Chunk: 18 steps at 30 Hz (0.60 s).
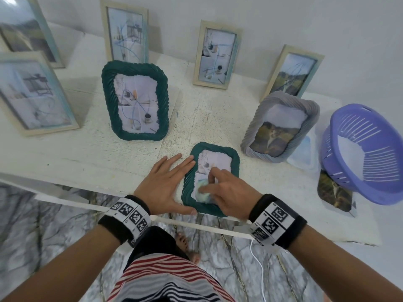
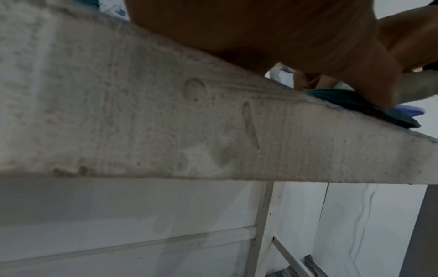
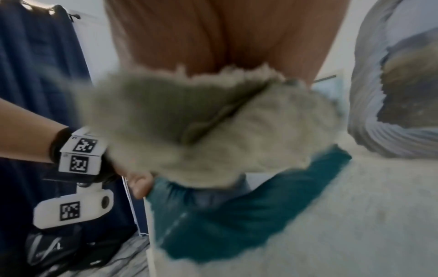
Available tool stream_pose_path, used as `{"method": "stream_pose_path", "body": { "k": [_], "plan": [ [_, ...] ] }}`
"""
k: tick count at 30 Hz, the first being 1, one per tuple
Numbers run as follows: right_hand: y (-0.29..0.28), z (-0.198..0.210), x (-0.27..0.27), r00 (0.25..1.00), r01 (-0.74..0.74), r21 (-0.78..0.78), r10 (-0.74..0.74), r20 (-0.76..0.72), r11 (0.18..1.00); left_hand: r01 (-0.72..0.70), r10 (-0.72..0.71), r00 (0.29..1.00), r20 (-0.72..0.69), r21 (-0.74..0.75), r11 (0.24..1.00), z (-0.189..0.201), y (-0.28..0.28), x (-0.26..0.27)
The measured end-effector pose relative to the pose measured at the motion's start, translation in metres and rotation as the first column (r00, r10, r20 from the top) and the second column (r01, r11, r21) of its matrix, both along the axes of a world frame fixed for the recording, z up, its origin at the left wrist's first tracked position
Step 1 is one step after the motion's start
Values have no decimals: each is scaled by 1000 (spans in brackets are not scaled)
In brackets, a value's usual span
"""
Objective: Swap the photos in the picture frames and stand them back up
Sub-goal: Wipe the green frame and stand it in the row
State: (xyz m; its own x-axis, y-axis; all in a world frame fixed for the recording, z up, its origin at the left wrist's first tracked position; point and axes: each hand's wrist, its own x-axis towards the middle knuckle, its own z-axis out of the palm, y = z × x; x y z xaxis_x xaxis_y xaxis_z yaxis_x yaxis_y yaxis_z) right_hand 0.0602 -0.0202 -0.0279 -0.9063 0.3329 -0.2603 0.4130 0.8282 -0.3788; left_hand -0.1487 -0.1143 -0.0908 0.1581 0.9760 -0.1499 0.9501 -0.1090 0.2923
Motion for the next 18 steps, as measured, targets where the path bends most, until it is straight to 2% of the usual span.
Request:
{"method": "stream_pose_path", "body": {
  "k": [2, 5, 7, 11, 13, 18],
  "plan": [
    [7, 5, -2, 998, -36, 3, 35, 55, 999, 0, 0, 1000, -12, -3, 1000, 0, 0, 0],
    [22, 3, -17, 993, 111, 121, -116, 27, 986, 6, -6, 1000, -5, -7, 1000, 1, 0, -1],
    [19, -1, -24, 985, 169, 126, -170, 0, 978, 2, -2, 1000, -1, -1, 1000, 1, 0, -1],
    [-2, 2, -4, 1000, -7, 26, 7, 15, 1000, 1, -1, 1000, 11, -4, 1000, 0, 0, -1],
    [1, 7, 7, 998, -36, 19, 35, 56, 999, -2, 2, 1000, 26, 3, 1000, 0, 0, -2],
    [19, -2, 4, 983, 186, 121, -183, -33, 975, 0, -1, 999, 38, 19, 1000, 0, -1, -2]
  ]
}}
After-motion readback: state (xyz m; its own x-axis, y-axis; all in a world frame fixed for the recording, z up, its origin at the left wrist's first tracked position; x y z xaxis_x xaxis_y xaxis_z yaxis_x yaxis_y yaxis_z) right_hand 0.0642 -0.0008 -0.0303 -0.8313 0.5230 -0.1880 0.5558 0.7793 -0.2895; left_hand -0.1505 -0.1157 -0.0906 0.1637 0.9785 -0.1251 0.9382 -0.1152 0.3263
